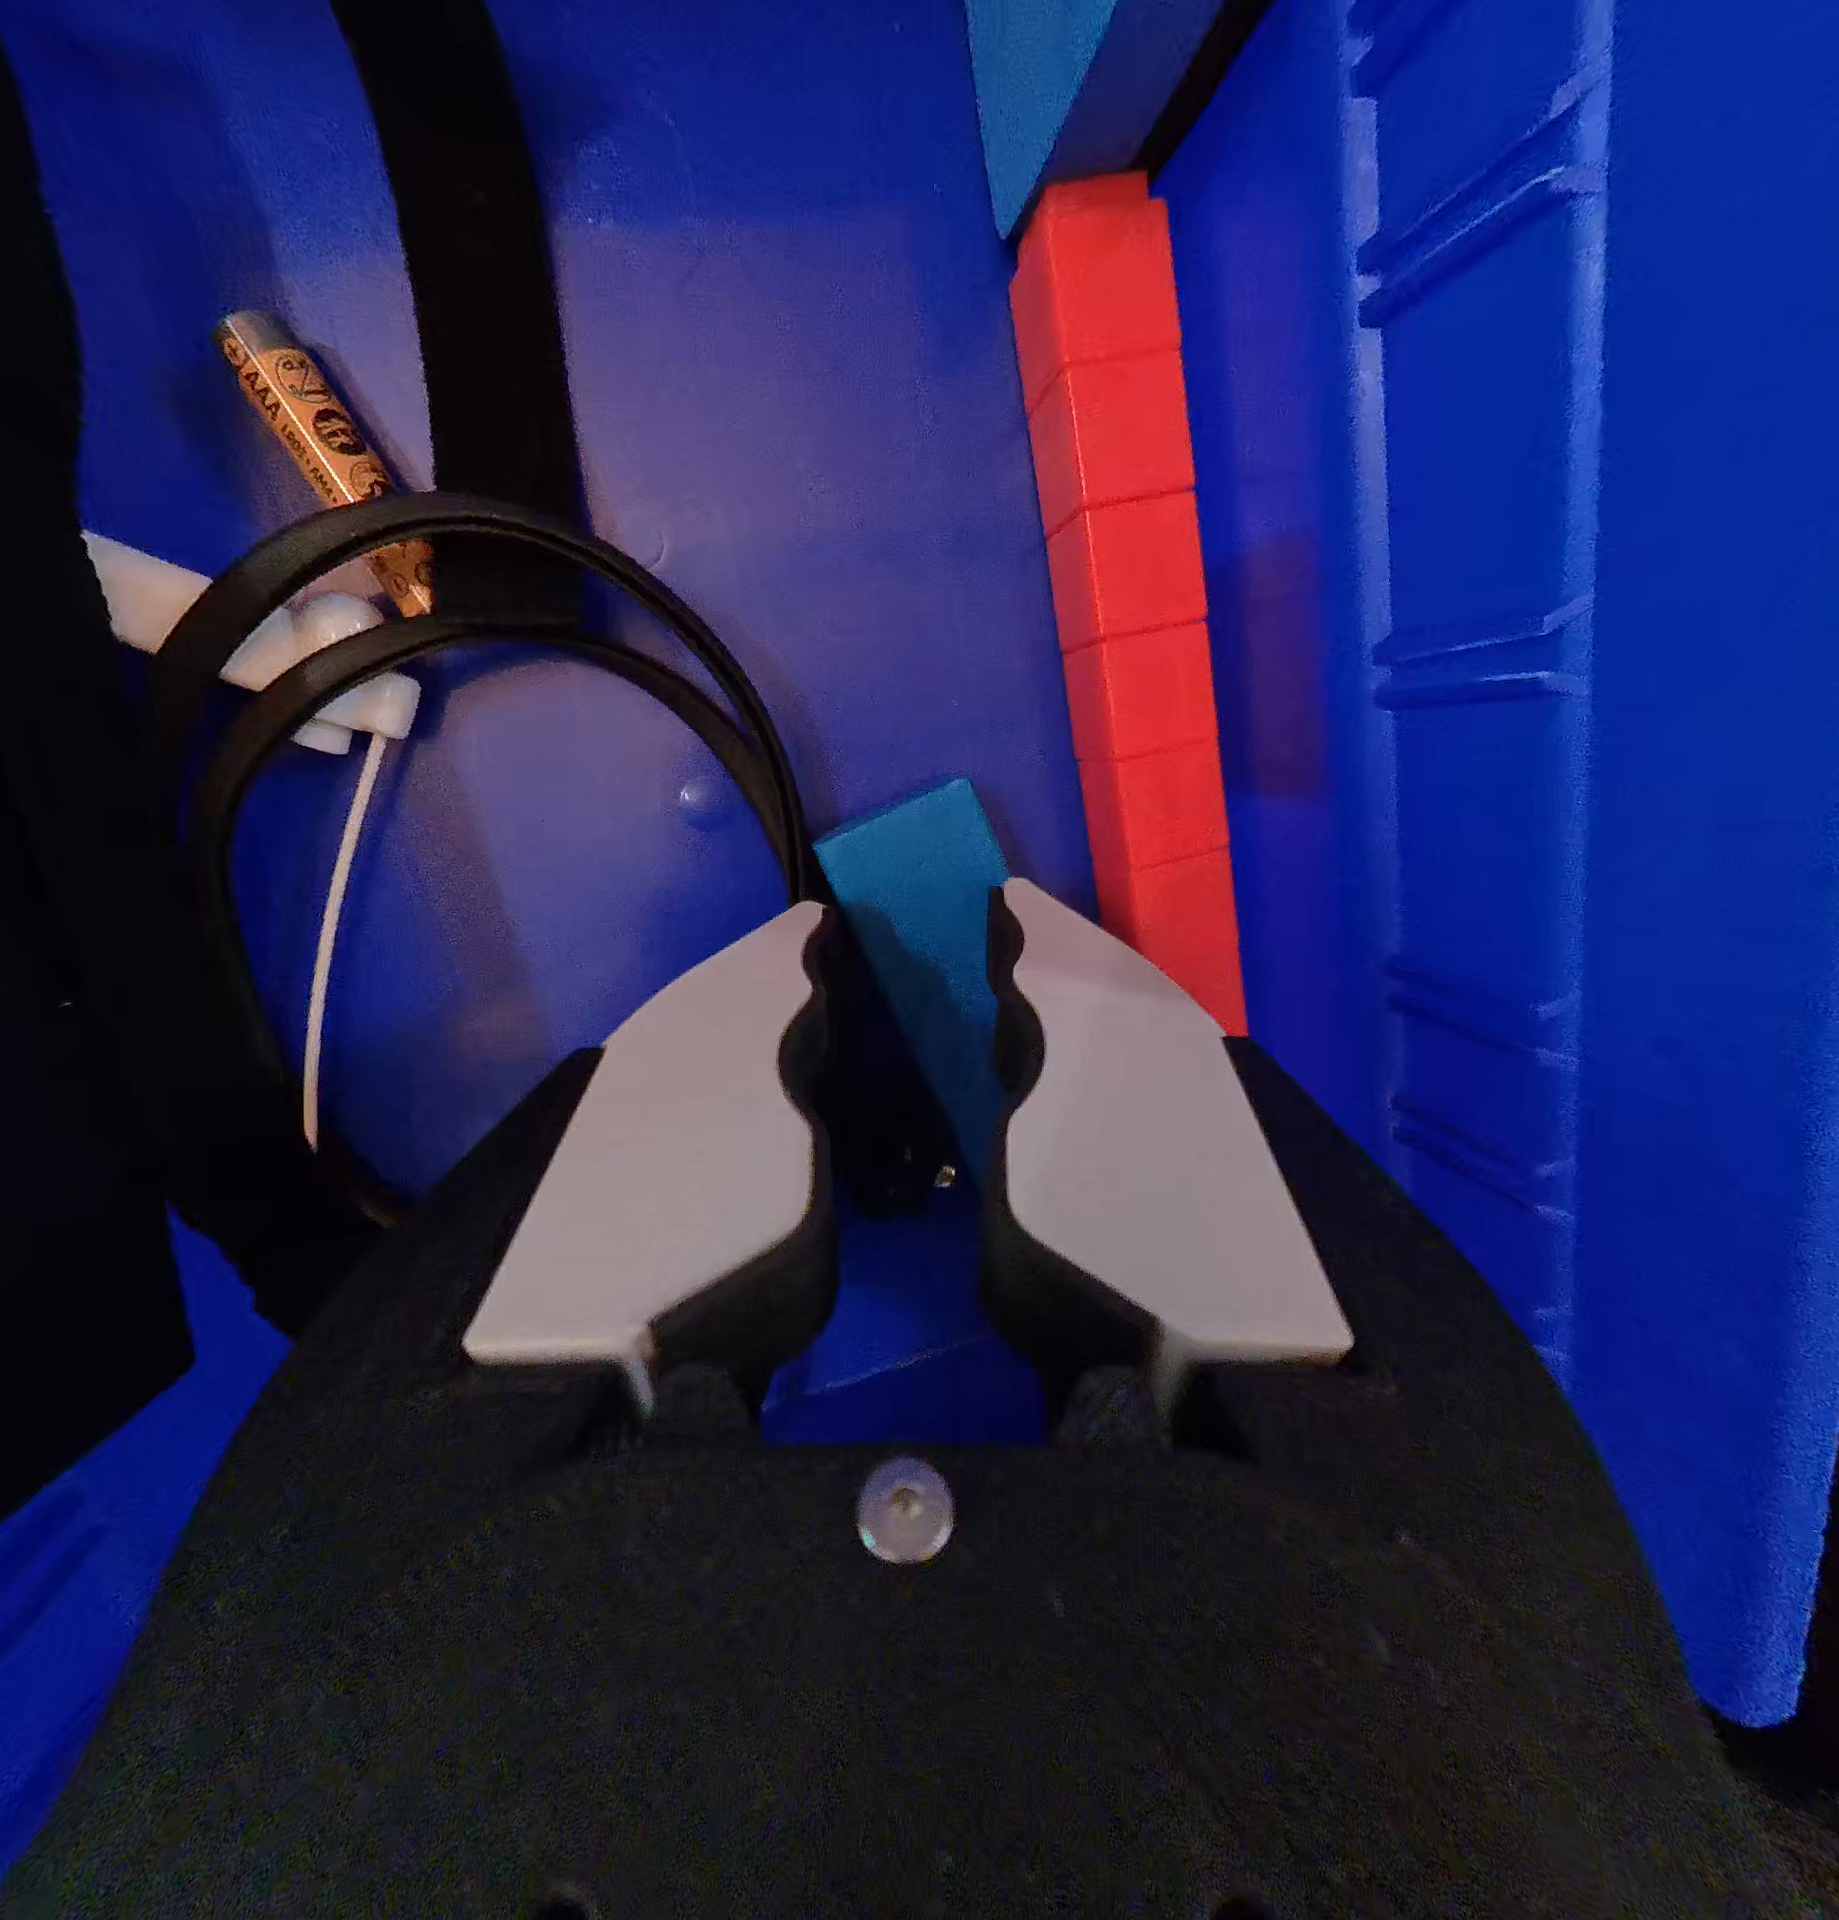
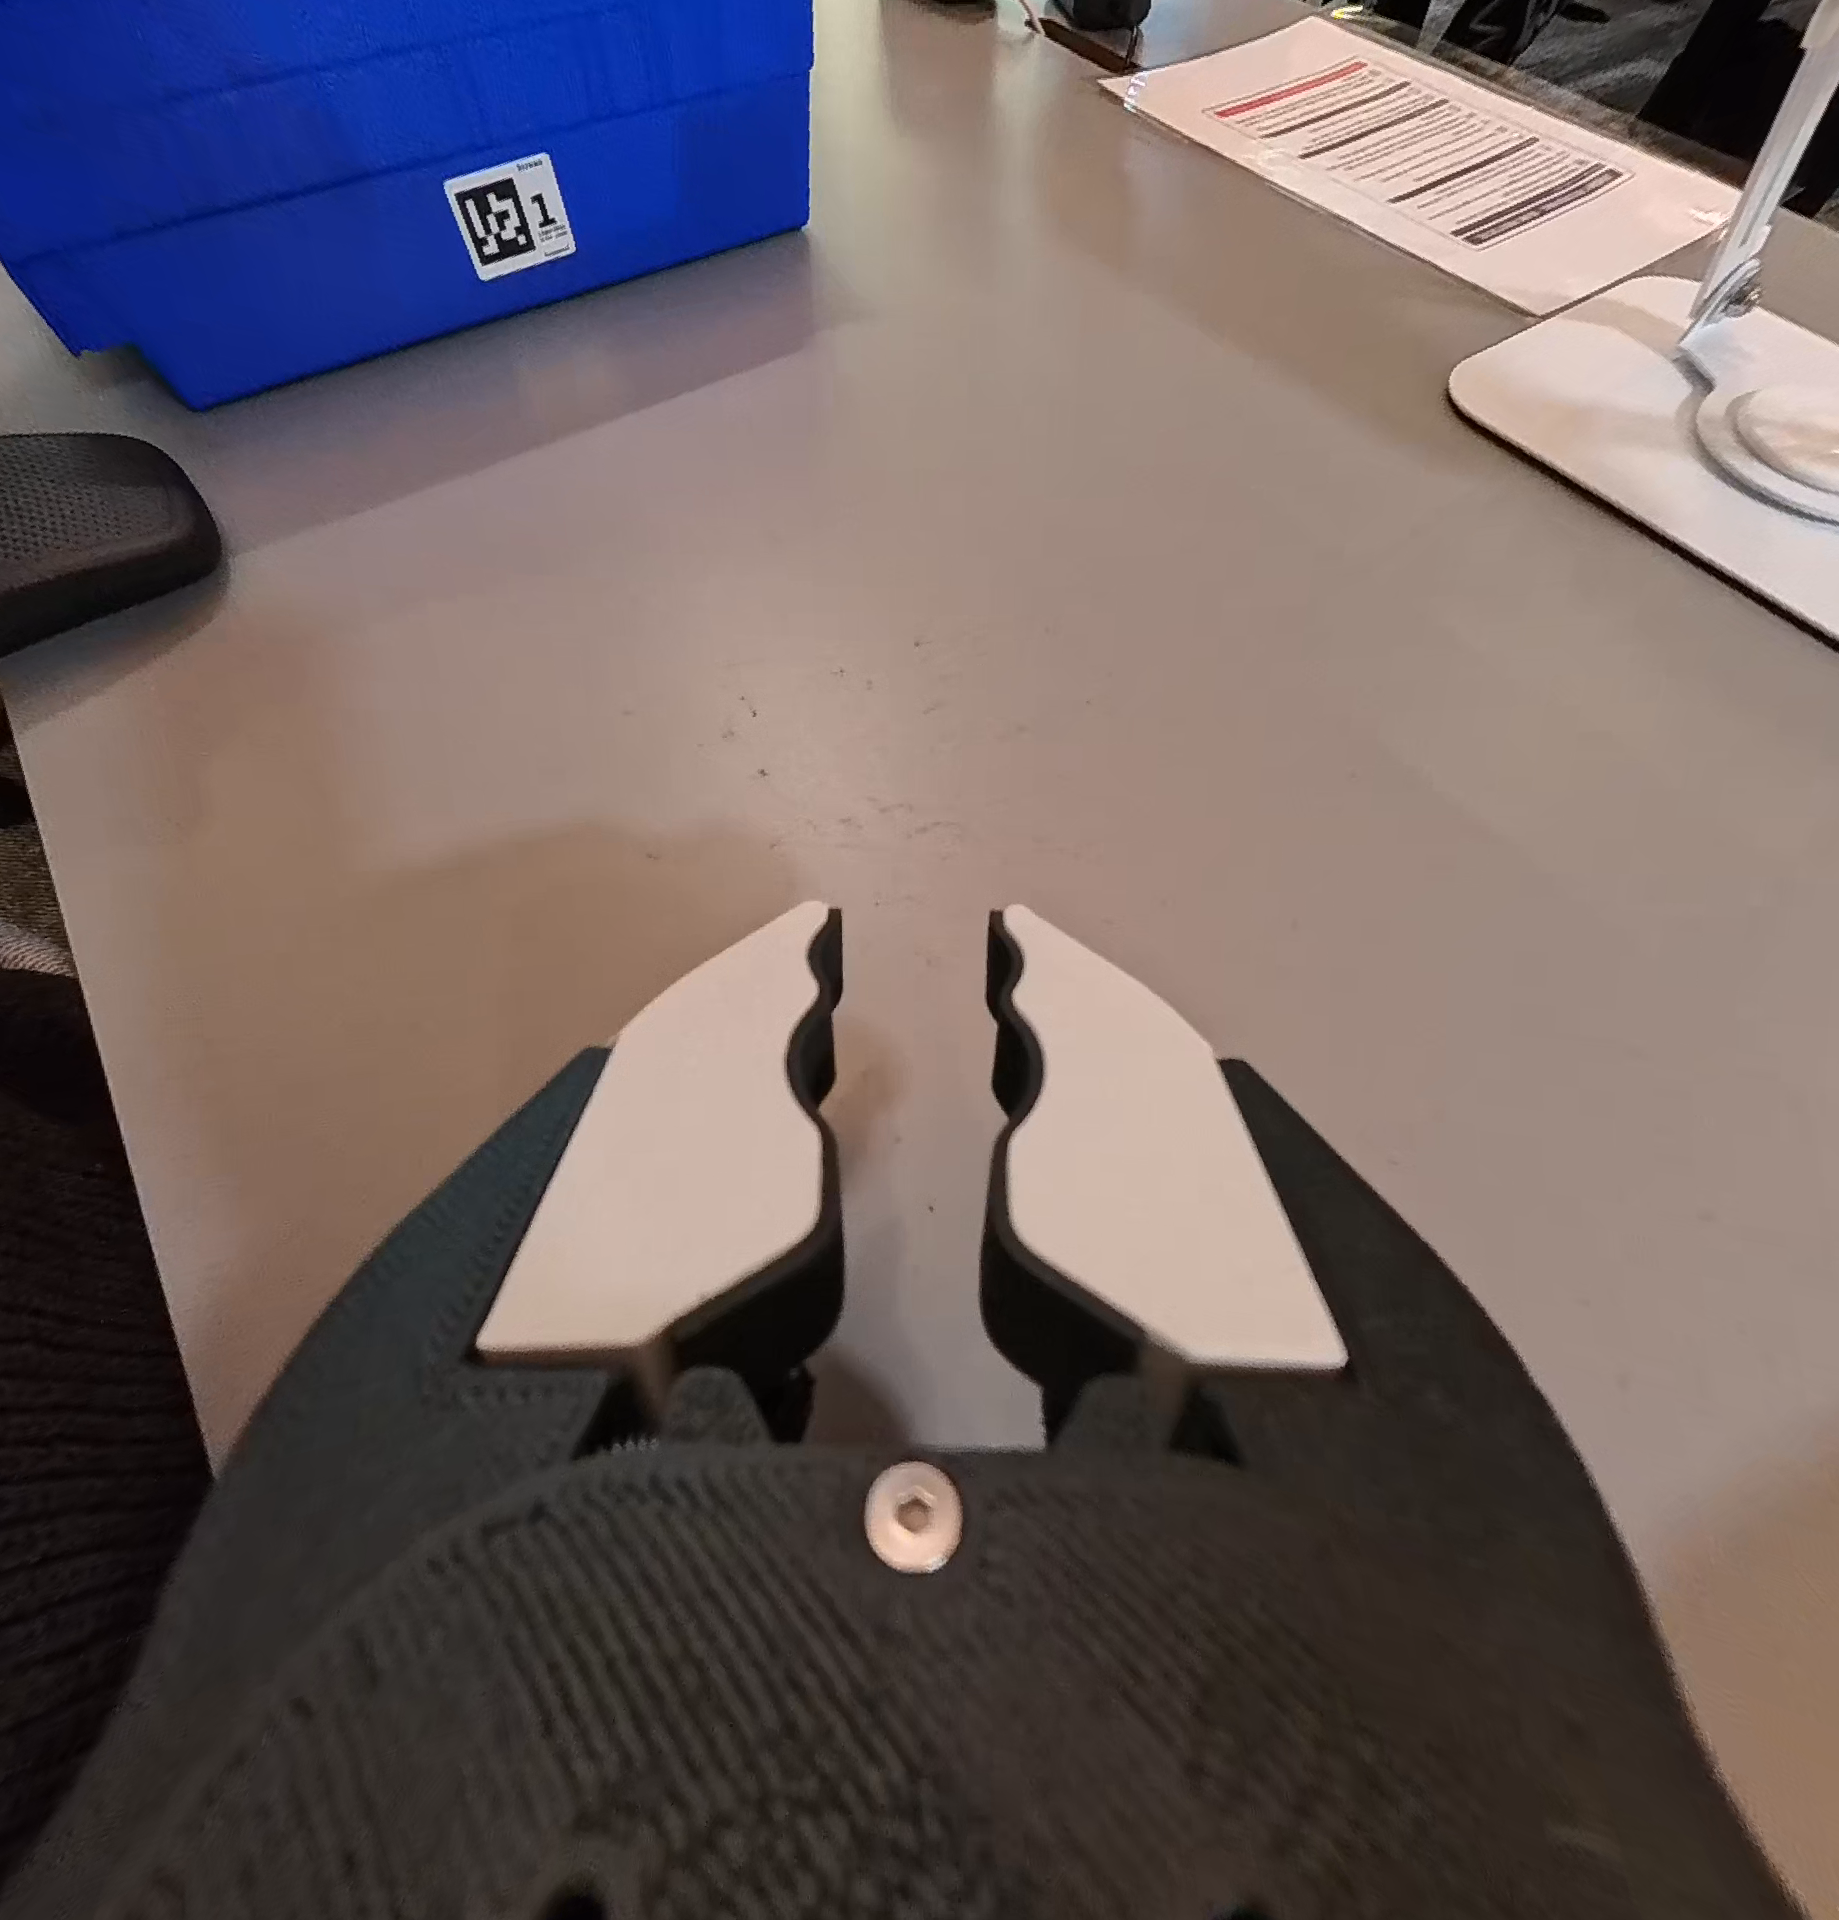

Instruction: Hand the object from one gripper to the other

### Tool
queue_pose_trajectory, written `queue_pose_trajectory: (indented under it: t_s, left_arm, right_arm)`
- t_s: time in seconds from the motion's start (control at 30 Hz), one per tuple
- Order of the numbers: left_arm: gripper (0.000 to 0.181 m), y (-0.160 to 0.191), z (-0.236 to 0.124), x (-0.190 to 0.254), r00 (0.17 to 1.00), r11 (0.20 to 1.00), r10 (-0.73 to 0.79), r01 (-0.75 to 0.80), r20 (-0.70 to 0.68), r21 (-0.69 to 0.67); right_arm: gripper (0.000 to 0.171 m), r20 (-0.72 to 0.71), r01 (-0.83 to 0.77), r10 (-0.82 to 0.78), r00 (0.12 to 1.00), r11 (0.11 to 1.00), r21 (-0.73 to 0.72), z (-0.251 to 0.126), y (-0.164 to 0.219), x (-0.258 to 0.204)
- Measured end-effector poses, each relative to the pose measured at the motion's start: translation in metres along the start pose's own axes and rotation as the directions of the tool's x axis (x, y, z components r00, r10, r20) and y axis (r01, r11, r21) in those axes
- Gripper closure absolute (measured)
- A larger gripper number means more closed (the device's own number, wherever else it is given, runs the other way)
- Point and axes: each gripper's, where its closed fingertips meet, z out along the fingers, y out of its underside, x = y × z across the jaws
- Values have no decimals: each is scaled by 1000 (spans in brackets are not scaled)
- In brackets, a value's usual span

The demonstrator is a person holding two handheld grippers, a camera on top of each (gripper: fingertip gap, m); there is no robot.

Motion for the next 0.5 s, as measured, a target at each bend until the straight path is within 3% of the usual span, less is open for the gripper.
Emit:
queue_pose_trajectory:
  t_s: [0.07, 0.13, 0.4, 0.5]
  left_arm:
    - [148, -1, 2, 3, 1000, 1000, 3, -3, -21, 5]
    - [133, 3, 6, 13, 997, 999, 26, -27, -68, -21]
    - [145, 2, 9, 10, 996, 995, 88, -89, -12, -55]
    - [145, -16, -13, 4, 998, 995, 64, -66, 29, 76]
  right_arm:
    - [145, -2, 4, -4, 1000, 1000, -4, 0, 1, 0]
    - [145, -6, 10, -10, 1000, 1000, -7, 1, 1, 0]
    - [145, -20, 43, -44, 999, 999, -16, 1, 1, -1]
    - [145, -25, 52, -52, 998, 999, -13, 1, 1, -1]
